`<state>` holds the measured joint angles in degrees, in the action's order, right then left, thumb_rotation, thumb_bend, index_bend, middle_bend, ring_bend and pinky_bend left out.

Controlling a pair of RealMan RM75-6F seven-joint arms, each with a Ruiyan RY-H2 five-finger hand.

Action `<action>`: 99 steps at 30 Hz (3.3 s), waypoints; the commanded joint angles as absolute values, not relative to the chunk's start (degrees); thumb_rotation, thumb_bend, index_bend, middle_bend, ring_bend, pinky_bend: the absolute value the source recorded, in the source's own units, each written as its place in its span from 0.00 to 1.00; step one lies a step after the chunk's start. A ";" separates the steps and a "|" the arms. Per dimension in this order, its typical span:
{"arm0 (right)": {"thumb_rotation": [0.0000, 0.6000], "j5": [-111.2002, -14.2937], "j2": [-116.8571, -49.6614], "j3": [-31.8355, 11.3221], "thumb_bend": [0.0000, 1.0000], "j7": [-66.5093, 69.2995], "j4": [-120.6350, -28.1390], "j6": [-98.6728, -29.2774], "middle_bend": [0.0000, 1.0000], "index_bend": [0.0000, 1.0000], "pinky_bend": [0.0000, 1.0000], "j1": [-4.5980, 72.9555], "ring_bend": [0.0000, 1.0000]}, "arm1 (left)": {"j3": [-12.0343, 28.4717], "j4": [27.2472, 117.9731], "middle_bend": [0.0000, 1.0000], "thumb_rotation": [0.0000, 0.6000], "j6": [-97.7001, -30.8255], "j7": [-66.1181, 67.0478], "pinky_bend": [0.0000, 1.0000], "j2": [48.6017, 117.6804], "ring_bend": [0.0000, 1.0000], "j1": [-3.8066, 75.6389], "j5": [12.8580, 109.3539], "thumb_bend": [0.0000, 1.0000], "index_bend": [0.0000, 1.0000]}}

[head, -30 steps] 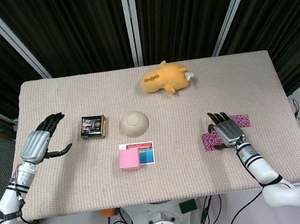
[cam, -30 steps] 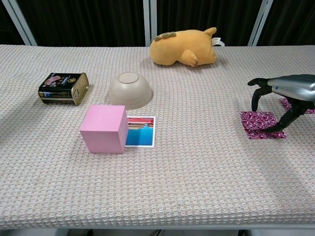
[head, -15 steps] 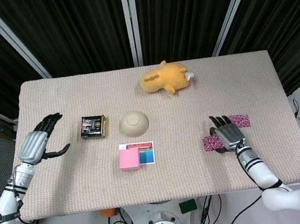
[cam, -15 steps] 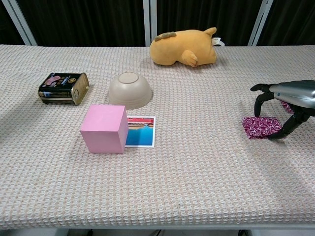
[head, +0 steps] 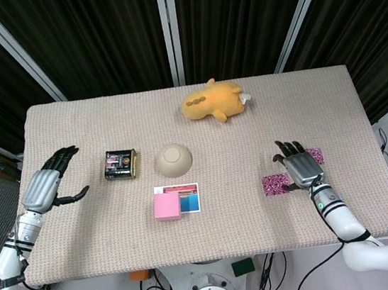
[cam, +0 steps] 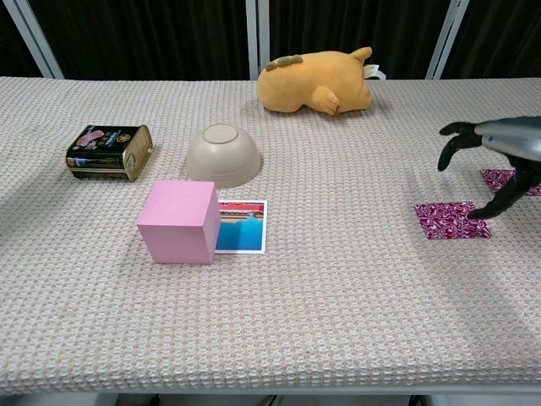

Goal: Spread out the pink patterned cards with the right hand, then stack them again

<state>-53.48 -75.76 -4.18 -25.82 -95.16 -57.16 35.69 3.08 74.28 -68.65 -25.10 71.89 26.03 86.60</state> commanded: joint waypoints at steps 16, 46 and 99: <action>1.00 -45.12 -80.97 -5.20 0.37 -26.80 -75.66 -52.98 0.00 0.31 0.00 35.39 0.00 | 3.11 74.72 0.05 0.52 -67.34 -24.22 0.14 72.06 0.02 26.79 86.55 0.23 0.04; 1.00 -45.11 -83.13 -5.77 0.46 -25.79 -71.32 -47.88 0.00 0.36 0.00 36.52 0.00 | 2.93 74.05 0.05 0.53 -66.02 -23.83 0.14 72.92 0.02 27.31 86.15 0.23 0.04; 1.00 -49.34 -78.95 -2.94 0.46 -31.09 -95.03 -53.13 0.00 0.43 0.00 37.73 0.00 | 2.97 74.11 0.05 0.53 -68.50 -25.33 0.14 71.68 0.02 26.13 86.75 0.23 0.04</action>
